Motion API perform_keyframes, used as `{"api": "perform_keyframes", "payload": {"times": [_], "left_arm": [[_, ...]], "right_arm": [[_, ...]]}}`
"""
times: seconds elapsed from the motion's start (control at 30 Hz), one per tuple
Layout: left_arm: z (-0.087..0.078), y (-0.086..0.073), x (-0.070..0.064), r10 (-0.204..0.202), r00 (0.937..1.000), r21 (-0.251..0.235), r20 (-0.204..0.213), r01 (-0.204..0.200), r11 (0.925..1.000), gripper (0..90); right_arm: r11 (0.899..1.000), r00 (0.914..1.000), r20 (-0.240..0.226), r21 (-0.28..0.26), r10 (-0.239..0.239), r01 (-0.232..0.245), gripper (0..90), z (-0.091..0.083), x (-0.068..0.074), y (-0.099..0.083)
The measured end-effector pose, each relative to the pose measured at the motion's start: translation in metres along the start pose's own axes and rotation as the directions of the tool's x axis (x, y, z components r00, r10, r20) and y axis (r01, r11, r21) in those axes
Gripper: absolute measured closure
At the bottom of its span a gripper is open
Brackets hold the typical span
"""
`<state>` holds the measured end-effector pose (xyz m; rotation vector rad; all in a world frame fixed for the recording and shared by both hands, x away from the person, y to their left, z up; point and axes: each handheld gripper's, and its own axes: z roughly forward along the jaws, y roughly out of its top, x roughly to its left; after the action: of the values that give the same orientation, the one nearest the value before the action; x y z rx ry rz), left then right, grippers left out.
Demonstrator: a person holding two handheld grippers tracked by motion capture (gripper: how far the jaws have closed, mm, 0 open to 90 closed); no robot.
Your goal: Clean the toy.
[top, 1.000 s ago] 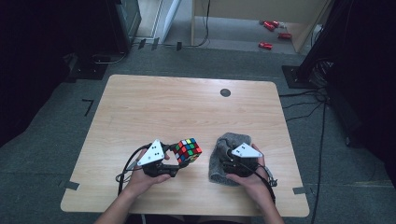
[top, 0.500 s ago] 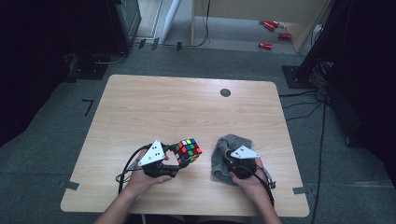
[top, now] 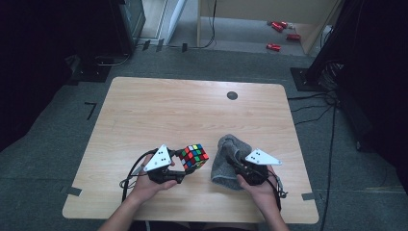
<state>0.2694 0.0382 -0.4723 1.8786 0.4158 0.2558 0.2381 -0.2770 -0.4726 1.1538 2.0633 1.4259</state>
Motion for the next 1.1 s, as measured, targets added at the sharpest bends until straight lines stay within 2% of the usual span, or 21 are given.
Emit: {"api": "perform_keyframes", "payload": {"times": [0.1, 0.23, 0.37, 0.47, 0.53, 0.63, 0.77, 0.9, 0.97, 1.03, 1.1], "left_arm": [[0.003, 0.0, -0.003, 0.013, 0.9999, 0.008, 0.012, -0.013, 0.9999, 34.7], [0.008, 0.001, -0.01, 0.037, 0.9988, 0.018, 0.033, -0.038, 0.9991, 34.6], [0.011, 0.004, -0.018, 0.062, 0.9965, 0.01, 0.057, -0.063, 0.998, 34.6], [0.009, 0.007, -0.021, 0.075, 0.9956, 0.001, 0.055, -0.075, 0.9971, 34.7], [0.007, 0.007, -0.02, 0.069, 0.9953, -0.014, 0.068, -0.068, 0.9976, 34.7], [0.008, 0.007, -0.02, 0.075, 0.9951, -0.014, 0.065, -0.074, 0.9972, 34.7], [0.009, 0.006, -0.021, 0.078, 0.9947, -0.006, 0.067, -0.077, 0.997, 34.7], [0.013, 0.005, -0.024, 0.1, 0.9932, 0.025, 0.059, -0.102, 0.9945, 34.7], [0.013, 0.006, -0.027, 0.115, 0.9917, 0.028, 0.058, -0.117, 0.9928, 34.7], [0.012, 0.007, -0.026, 0.114, 0.9917, 0.019, 0.06, -0.115, 0.9932, 34.7], [0.01, 0.008, -0.026, 0.113, 0.9919, 0.011, 0.058, -0.114, 0.9935, 34.7]], "right_arm": [[0.997, 0.9985, -0.051, -0.07, -0.019, 0.016, 79.3, -0.007, 0.012, 0.01], [0.991, 0.9907, -0.13, -0.134, -0.04, 0.022, 79.1, -0.012, 0.03, 0.02], [0.989, 0.9849, -0.161, -0.146, -0.064, 0.04, 78.8, -0.011, 0.046, 0.026], [0.989, 0.9853, -0.163, -0.143, -0.051, 0.028, 78.7, -0.009, 0.047, 0.024], [0.991, 0.9871, -0.158, -0.136, -0.023, 0.002, 78.7, -0.009, 0.043, 0.023], [0.993, 0.9883, -0.15, -0.107, 0.025, -0.042, 78.7, -0.006, 0.035, 0.02], [0.995, 0.9917, -0.127, -0.094, 0.022, -0.034, 78.7, -0.006, 0.034, 0.019], [0.993, 0.9859, -0.166, -0.119, -0.021, 0.001, 78.3, -0.008, 0.047, 0.024], [0.991, 0.9845, -0.169, -0.128, -0.047, 0.025, 78.2, -0.009, 0.053, 0.026], [0.991, 0.9849, -0.167, -0.13, -0.044, 0.023, 78.2, -0.009, 0.052, 0.026], [0.993, 0.9889, -0.148, -0.119, -0.017, -0.001, 78.2, -0.007, 0.045, 0.023]]}}
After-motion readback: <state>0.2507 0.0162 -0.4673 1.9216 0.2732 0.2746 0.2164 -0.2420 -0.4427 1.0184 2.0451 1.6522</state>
